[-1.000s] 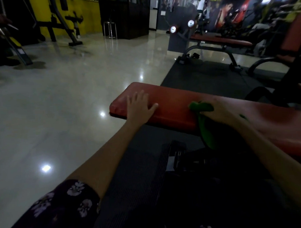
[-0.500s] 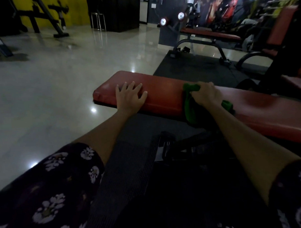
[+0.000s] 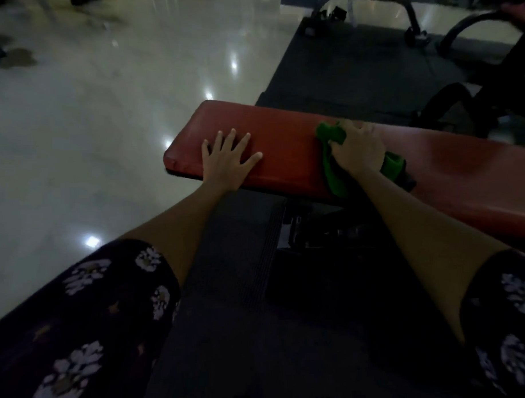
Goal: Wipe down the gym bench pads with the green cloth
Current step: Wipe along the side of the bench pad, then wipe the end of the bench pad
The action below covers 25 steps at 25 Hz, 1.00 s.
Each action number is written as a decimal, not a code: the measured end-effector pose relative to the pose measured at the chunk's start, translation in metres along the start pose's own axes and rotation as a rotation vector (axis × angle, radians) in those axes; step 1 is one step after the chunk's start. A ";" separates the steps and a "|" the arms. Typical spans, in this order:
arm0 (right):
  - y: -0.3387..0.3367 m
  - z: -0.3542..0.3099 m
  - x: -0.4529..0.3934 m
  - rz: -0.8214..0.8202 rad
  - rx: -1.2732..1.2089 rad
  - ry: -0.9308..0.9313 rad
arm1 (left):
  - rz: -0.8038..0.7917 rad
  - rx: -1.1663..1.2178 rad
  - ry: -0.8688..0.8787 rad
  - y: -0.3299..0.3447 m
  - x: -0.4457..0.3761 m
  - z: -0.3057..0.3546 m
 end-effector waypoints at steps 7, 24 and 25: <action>-0.012 -0.026 0.071 -0.502 -0.080 0.044 | -0.484 0.202 0.072 -0.050 0.065 0.022; -0.306 -0.260 0.106 -0.607 -0.281 -0.174 | -0.378 0.610 -0.224 -0.389 0.210 -0.051; -0.307 -0.272 0.101 -0.614 -0.268 -0.189 | -0.374 0.608 -0.233 -0.394 0.209 -0.063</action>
Point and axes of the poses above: each hand's wrist, its own x-axis away from the middle knuckle, its own y-axis out of the palm, z = x × y, the point moved 7 cm from there along -x, towards the middle knuckle, and after that the axes turned 7 degrees about -x, right-handed, at the moved point
